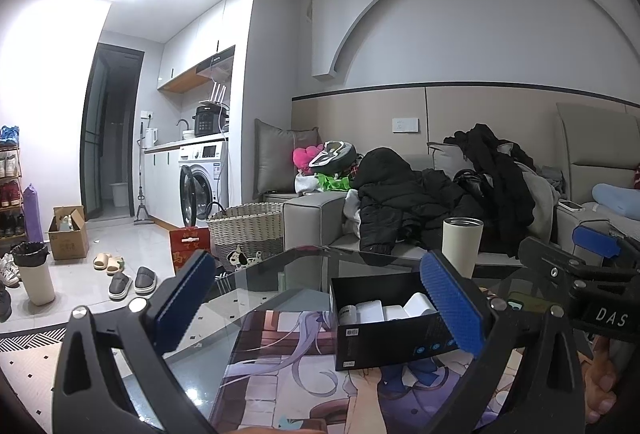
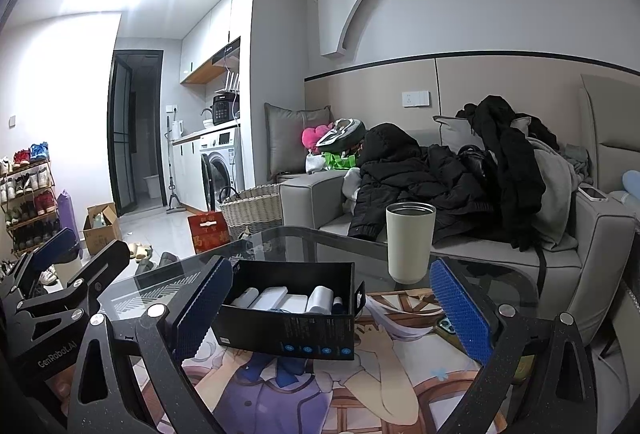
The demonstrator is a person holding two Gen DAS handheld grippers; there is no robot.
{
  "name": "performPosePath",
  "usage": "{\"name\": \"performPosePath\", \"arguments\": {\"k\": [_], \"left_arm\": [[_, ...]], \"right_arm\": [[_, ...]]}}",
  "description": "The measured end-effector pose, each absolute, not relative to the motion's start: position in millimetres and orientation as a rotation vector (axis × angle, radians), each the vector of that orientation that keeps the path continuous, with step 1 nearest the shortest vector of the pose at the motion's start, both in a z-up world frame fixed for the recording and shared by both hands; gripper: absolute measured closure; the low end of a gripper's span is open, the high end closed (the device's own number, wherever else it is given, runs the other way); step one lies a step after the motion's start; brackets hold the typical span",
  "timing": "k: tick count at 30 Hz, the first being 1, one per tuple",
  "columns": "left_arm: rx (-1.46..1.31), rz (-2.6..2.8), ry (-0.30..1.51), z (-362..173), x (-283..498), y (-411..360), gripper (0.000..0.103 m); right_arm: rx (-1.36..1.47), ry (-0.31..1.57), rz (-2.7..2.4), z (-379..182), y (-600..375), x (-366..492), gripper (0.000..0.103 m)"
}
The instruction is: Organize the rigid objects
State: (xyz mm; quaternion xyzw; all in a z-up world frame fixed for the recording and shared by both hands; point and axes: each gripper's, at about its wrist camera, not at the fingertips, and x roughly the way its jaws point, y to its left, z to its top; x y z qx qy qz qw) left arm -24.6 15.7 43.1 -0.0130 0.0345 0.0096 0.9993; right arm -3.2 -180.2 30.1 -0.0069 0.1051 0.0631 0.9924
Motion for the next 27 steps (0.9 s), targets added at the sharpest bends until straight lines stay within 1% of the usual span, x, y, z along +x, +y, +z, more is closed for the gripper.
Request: {"name": "performPosePath", "arguments": {"k": [27], "left_arm": [[-0.026, 0.012, 0.072, 43.7, -24.5, 15.0, 0.0]], "right_arm": [[-0.015, 0.209, 0.128, 29.3, -180.6, -3.3, 0.002]]}}
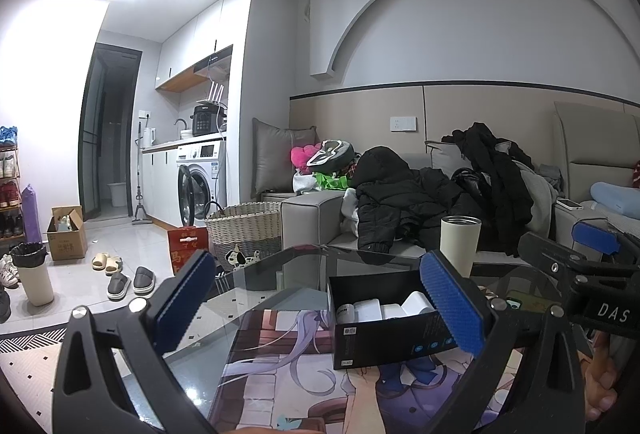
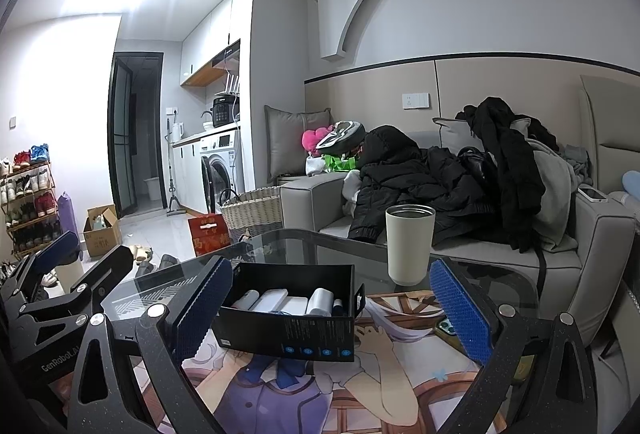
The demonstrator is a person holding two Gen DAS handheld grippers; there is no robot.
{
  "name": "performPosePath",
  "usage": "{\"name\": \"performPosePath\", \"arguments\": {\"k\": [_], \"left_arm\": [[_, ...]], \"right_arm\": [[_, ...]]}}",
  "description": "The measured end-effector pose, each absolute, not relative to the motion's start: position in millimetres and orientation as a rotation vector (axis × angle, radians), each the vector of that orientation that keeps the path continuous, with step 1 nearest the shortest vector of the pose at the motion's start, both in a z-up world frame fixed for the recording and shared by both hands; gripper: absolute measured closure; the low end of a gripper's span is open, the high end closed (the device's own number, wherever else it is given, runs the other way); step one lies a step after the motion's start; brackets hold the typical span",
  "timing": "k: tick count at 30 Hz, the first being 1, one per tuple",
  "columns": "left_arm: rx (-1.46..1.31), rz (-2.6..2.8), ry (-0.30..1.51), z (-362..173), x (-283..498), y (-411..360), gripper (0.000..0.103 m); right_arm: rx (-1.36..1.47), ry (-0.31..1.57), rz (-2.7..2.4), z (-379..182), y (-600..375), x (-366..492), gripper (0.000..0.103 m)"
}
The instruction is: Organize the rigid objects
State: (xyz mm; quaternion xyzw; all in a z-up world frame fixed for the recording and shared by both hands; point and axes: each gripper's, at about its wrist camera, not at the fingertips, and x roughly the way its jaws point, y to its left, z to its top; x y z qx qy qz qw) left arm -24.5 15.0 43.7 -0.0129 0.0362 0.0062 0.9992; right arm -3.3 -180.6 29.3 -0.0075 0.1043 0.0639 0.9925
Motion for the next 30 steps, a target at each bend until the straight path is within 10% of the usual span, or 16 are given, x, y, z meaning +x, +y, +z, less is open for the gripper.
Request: {"name": "performPosePath", "arguments": {"k": [30], "left_arm": [[-0.028, -0.002, 0.099, 45.2, -27.5, 24.2, 0.0]], "right_arm": [[-0.014, 0.223, 0.129, 29.6, -170.9, 3.4, 0.002]]}}
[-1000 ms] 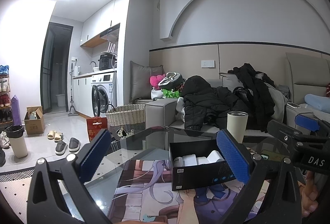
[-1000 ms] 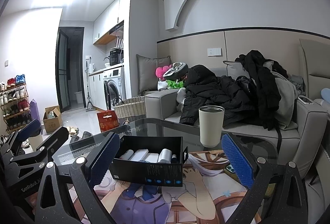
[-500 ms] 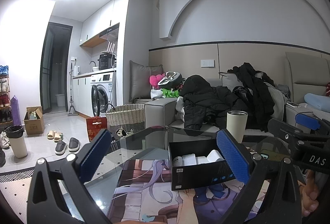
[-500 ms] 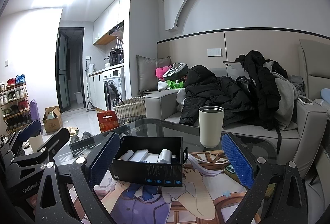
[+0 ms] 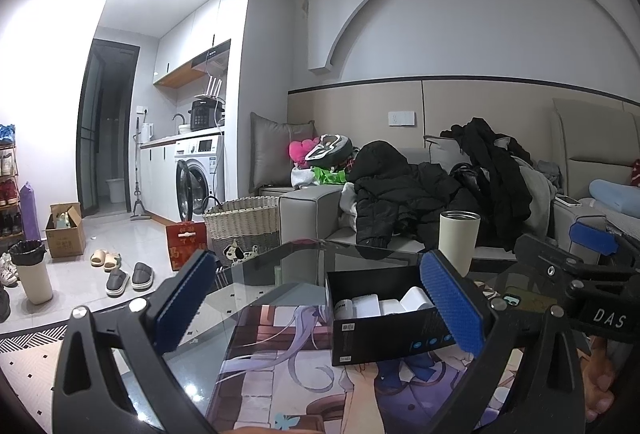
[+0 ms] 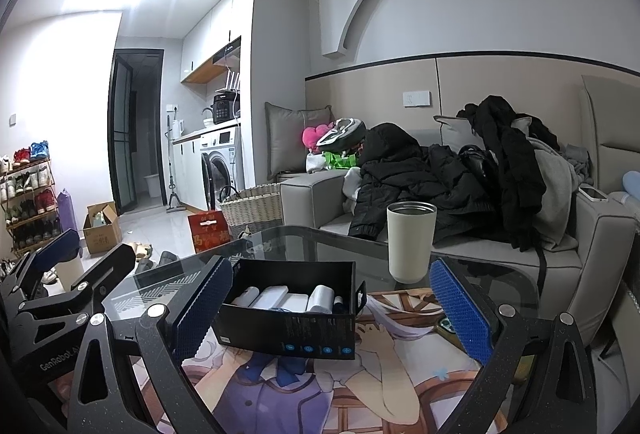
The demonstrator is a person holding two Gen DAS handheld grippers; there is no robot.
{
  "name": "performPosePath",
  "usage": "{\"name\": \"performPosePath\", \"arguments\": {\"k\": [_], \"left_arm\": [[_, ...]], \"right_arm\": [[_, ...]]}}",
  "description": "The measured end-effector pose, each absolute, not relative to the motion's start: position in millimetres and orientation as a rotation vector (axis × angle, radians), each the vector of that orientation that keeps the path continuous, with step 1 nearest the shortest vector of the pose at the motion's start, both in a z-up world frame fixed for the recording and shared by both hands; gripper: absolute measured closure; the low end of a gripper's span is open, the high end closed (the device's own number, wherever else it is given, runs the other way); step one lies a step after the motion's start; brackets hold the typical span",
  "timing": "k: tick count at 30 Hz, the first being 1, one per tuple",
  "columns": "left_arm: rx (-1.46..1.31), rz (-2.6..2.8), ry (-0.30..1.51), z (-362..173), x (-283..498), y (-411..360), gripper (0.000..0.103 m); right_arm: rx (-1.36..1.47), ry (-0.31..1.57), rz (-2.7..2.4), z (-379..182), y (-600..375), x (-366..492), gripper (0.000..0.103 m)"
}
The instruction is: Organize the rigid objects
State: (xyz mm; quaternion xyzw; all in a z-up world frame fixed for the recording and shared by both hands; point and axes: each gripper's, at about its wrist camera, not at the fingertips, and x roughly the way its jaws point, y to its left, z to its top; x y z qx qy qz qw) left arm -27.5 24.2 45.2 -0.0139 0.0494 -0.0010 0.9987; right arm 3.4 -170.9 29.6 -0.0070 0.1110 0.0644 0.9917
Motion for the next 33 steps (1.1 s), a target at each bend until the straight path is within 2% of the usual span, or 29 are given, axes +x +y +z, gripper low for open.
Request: {"name": "performPosePath", "arguments": {"k": [33], "left_arm": [[-0.021, 0.021, 0.11, 42.5, -19.7, 27.4, 0.0]], "right_arm": [[-0.012, 0.216, 0.128, 25.5, -177.0, 2.4, 0.002]]}}
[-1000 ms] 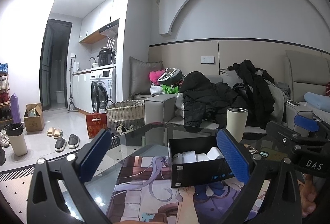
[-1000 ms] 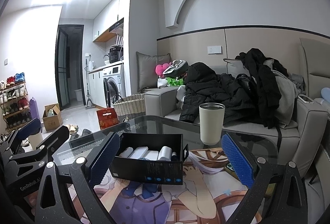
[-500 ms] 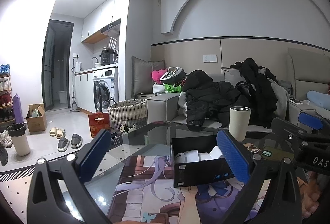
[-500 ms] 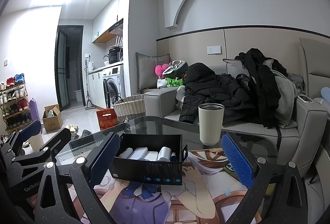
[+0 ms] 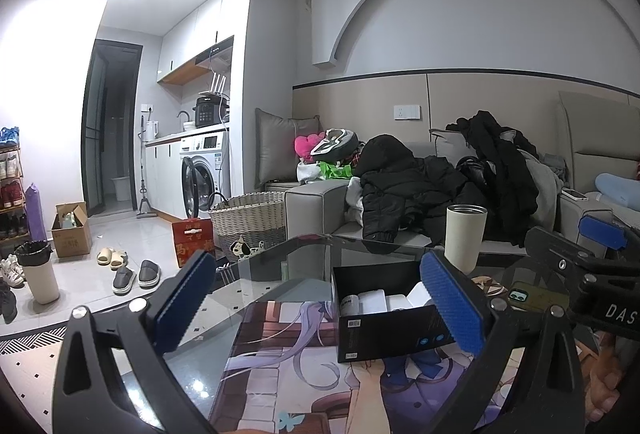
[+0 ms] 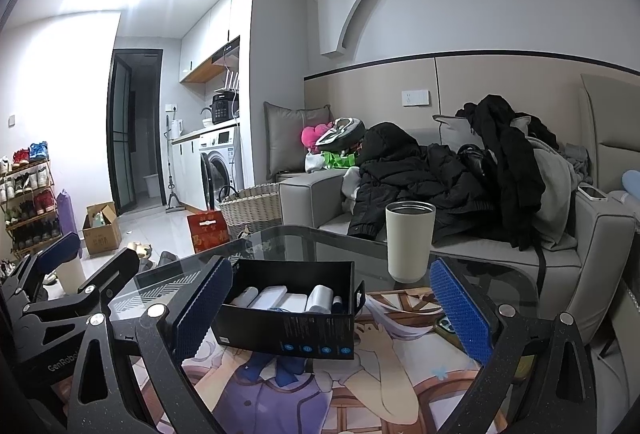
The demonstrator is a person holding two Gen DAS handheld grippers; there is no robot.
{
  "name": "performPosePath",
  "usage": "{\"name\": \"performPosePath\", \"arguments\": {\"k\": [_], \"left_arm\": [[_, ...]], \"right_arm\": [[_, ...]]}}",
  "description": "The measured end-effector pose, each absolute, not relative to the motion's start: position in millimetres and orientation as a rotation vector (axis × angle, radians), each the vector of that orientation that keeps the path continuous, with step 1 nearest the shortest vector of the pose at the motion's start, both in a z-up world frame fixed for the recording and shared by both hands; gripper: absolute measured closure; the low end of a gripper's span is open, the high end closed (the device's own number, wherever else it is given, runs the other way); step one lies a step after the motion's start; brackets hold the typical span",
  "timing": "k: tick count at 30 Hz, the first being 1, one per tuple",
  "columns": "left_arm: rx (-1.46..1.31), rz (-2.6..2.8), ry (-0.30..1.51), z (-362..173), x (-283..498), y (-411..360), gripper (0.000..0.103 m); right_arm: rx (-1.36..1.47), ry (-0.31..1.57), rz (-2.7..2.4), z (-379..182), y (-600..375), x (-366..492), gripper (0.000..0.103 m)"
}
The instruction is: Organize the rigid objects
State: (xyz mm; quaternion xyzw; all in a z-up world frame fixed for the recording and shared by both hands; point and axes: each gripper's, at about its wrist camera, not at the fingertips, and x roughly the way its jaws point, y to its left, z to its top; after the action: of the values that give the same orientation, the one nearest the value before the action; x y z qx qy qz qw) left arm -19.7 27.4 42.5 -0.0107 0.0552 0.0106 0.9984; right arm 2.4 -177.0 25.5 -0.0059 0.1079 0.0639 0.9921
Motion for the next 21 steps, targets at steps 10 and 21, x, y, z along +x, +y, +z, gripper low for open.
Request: {"name": "performPosePath", "arguments": {"k": [10, 21], "left_arm": [[-0.02, 0.019, 0.113, 40.2, -19.4, 28.2, 0.0], [-0.019, 0.018, 0.114, 38.7, -19.1, 30.4, 0.0]], "right_arm": [[-0.015, 0.216, 0.132, 23.7, -175.2, 3.6, 0.002], [-0.013, 0.218, 0.129, 24.4, -175.2, 1.2, 0.002]]}}
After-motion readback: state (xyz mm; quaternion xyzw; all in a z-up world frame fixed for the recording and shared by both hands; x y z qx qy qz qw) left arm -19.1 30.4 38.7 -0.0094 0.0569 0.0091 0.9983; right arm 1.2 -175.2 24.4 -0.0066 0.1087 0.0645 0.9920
